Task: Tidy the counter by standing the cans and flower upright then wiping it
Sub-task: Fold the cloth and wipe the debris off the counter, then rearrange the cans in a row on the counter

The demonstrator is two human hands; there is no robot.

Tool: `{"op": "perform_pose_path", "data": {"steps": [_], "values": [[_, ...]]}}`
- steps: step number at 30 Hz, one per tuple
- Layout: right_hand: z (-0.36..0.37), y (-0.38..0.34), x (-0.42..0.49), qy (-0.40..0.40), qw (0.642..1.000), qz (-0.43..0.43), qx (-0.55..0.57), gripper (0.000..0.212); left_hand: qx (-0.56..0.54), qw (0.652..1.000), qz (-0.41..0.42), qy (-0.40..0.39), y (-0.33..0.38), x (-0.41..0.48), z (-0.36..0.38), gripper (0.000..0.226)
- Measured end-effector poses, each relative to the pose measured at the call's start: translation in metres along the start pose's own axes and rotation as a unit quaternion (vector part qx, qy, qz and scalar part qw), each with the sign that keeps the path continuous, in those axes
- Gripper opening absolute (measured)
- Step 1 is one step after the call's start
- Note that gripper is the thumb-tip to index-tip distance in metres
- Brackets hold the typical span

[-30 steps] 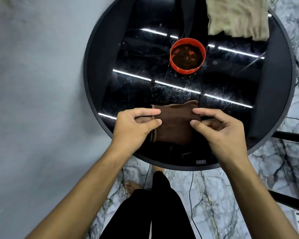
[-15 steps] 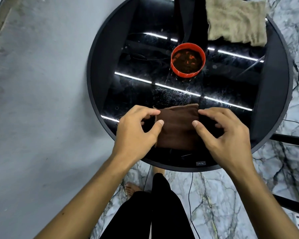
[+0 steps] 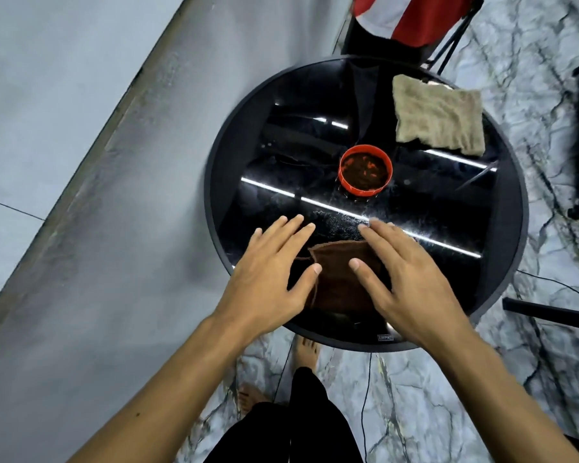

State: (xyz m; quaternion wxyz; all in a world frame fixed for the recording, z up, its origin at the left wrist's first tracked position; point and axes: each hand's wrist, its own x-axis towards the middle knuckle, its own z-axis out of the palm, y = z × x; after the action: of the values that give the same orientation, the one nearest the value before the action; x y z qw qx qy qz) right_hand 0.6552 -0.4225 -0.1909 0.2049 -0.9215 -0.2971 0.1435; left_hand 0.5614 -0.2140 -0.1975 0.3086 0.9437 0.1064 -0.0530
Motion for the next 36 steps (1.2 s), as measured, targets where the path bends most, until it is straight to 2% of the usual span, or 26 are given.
{"op": "perform_pose_path", "data": {"steps": [6, 22, 36], "values": [[-0.017, -0.041, 0.012, -0.008, 0.996, -0.075, -0.055, 0.065, -0.001, 1.000, -0.006, 0.021, -0.001, -0.019, -0.038, 0.063], [-0.040, -0.176, 0.035, 0.020, 0.972, -0.233, -0.031, 0.065, 0.017, 0.982, -0.066, 0.178, -0.016, -0.109, -0.150, 0.064], [-0.036, -0.311, 0.061, 0.010, 0.938, -0.346, -0.025, 0.067, 0.035, 0.954, -0.150, 0.258, -0.083, -0.180, -0.231, 0.067]]}}
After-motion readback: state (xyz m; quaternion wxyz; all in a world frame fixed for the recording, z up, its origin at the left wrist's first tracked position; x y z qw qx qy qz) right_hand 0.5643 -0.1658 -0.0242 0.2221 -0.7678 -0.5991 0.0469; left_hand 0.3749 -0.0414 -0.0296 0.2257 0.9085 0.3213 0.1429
